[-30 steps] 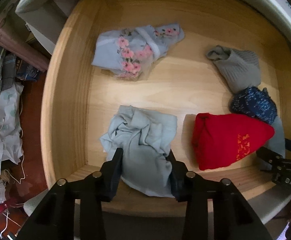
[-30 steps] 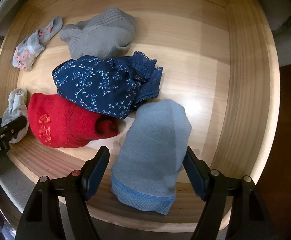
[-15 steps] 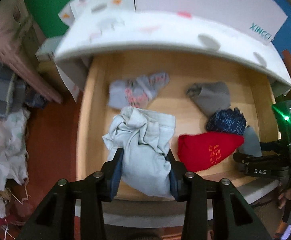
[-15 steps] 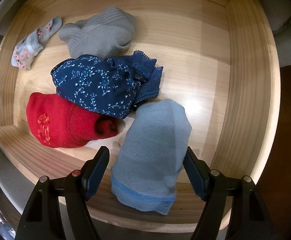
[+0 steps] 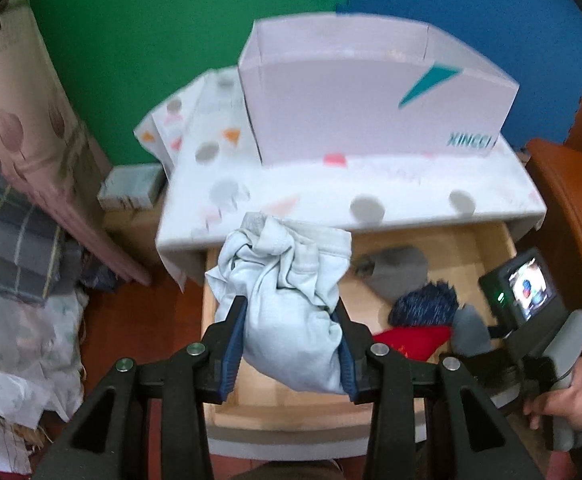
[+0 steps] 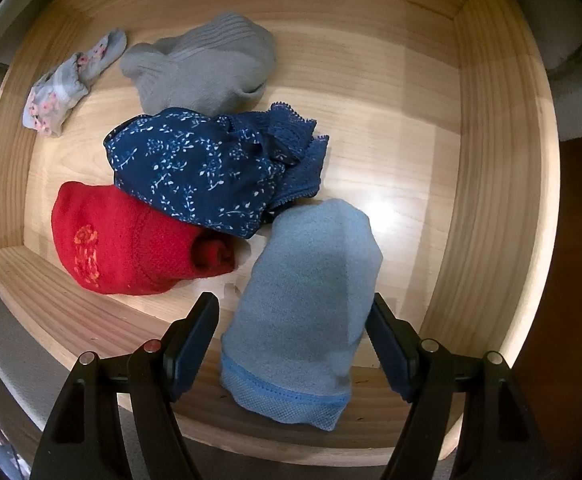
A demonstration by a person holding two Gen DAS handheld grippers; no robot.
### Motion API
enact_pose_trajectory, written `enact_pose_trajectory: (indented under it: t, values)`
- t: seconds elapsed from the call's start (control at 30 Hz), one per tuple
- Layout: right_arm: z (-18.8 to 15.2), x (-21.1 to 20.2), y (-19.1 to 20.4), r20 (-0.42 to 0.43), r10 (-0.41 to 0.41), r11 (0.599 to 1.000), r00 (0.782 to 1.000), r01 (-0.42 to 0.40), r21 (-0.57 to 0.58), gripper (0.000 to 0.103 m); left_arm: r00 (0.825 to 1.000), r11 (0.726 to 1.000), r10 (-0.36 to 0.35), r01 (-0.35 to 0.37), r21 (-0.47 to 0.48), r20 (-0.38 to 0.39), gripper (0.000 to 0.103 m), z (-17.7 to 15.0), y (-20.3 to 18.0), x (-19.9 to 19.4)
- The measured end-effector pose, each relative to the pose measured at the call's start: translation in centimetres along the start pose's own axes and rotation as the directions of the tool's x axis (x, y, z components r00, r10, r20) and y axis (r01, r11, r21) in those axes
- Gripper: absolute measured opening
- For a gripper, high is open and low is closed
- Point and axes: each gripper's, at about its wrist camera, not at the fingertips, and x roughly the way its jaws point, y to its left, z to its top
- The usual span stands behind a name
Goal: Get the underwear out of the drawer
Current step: 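Lift the pale grey-blue cloth with the left tool over the white box, then lower the pale grey-blue cloth into the white box and open the left tool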
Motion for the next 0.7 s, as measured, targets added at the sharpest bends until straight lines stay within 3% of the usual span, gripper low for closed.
enact_pose_trajectory:
  t: [0.2,0.4,0.7]
  values:
    - [0.0,0.1,0.0,0.001,0.004,1.000,1.000,-0.004,-0.002,0.072,0.992,0.999,0.014,-0.018,0.026,0.125,0.040,3.1,0.4,-4.1]
    - [0.0,0.1,0.0,0.001,0.009,1.000,1.000,-0.009,-0.002,0.072,0.969,0.999,0.013,-0.020,0.027,0.245,0.040,7.6,1.5,-7.7]
    - [0.3,0.0,-0.7,0.000,0.024,1.000,1.000,-0.024,0.013,0.072,0.939,0.997,-0.072,0.067,0.026,0.336,0.040,15.6,2.2,-7.8]
